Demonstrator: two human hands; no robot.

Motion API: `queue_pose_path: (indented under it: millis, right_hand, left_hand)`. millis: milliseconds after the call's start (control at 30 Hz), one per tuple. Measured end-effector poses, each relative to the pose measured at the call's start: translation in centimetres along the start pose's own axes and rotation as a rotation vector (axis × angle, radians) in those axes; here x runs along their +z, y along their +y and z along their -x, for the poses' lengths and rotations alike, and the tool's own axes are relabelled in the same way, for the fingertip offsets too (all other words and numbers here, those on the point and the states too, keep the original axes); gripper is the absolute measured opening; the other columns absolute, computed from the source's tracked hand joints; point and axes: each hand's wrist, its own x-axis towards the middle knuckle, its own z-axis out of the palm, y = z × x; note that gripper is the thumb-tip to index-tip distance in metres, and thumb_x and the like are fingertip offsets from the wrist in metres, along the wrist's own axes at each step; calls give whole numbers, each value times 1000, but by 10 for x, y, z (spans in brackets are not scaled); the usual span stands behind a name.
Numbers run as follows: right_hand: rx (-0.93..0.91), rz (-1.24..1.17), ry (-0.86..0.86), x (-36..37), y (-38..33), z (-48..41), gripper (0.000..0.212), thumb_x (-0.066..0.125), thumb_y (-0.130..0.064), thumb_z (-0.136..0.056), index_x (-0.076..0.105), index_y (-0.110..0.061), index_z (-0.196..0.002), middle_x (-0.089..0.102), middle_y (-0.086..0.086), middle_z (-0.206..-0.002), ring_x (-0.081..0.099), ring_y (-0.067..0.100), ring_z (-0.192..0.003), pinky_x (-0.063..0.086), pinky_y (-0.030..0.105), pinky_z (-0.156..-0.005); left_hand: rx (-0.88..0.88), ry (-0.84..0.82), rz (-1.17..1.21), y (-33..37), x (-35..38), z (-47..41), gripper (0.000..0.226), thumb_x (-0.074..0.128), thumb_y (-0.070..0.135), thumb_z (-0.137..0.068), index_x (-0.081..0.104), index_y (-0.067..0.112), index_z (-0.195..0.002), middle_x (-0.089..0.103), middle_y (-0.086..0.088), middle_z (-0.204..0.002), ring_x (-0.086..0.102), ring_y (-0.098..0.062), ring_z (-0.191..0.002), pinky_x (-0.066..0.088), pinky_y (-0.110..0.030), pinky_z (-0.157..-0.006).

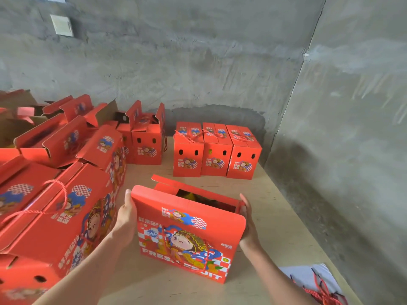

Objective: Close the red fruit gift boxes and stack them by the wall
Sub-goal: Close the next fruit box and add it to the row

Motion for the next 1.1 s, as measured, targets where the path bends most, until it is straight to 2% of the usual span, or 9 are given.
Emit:
queue_pose_path:
  millis: [167, 233, 500, 633, 667, 733, 800, 900, 1100]
  right_hand:
    - [84, 52, -184, -6, 2, -27, 43, 37, -16, -102, 26, -20, -143, 54, -10, -120, 62, -3, -98, 50, 14, -74]
    - [91, 96, -259, -4, -1, -32, 48, 38, -13, -102, 20, -14, -147, 45, -2, -133, 53, 6, -113, 48, 13, -83]
    - [220, 74, -188, -7, -3, -42, 22, 39, -3, -99, 58, -15, -97, 65, 2, -80, 61, 4, -60, 48, 20, -53]
    - [218, -5, -318, -6, -13, -39, 35, 38, -1, -99, 52, -2, -131, 45, -6, -132, 43, 8, -124, 39, 28, -101]
    - [237, -29, -341, -7, -13, -41, 34, 39, -3, -99, 53, -2, -130, 48, -7, -128, 45, 7, -121, 41, 27, -97]
    - [295, -81, -345, -7, -14, -43, 24, 40, -8, -100, 62, -5, -107, 67, -4, -85, 62, 5, -74, 51, 21, -62]
    - [328, -58, -312, -5, -9, -45, 31, 36, -14, -103, 60, -8, -84, 60, -2, -51, 55, 7, -42, 44, 18, -39]
    - [346, -84, -250, -4, -7, -46, 42, 30, -13, -104, 54, -7, -70, 59, 0, -45, 57, 8, -38, 43, 16, -36]
    - [412, -21, -222, -4, 4, -41, 48, 23, -28, -106, 61, -16, -79, 68, -6, -56, 63, 2, -48, 45, 14, -41]
  left_hand:
    - [33, 28, -6, -22, -26, 42, 57, 27, 48, -100, 50, 6, -131, 62, -6, -104, 51, -3, -69, 40, -25, -68]
    - [41, 7, -11, -29, -36, 57, 53, 25, 53, -99, 55, 13, -120, 64, 6, -87, 57, -1, -69, 42, -21, -59]
    - [304, -150, -212, -8, -45, 46, 45, 22, 37, -103, 55, 15, -126, 59, 0, -125, 50, -20, -124, 40, -29, -100]
    - [422, -298, -154, 1, -44, 28, 38, 29, 23, -104, 43, 22, -139, 43, 8, -142, 40, -5, -130, 29, -20, -105]
    - [391, -302, -165, 3, -43, 22, 38, 31, 24, -104, 44, 23, -139, 43, 10, -141, 41, -4, -127, 30, -18, -101]
    - [259, -293, -190, 6, -38, 14, 35, 32, 33, -103, 51, 27, -132, 48, 7, -134, 49, -6, -114, 36, -20, -92]
    - [85, -258, -187, 5, -33, 8, 37, 32, 47, -100, 55, 28, -122, 59, 0, -116, 57, -11, -95, 42, -29, -86]
    - [-56, -103, -133, -2, -23, 4, 48, 33, 57, -96, 53, 19, -118, 62, -4, -90, 57, -15, -74, 45, -31, -75]
    - [-105, -60, -49, -10, -20, 3, 74, 25, 68, -91, 44, 13, -135, 58, -2, -80, 60, -19, -72, 47, -29, -56]
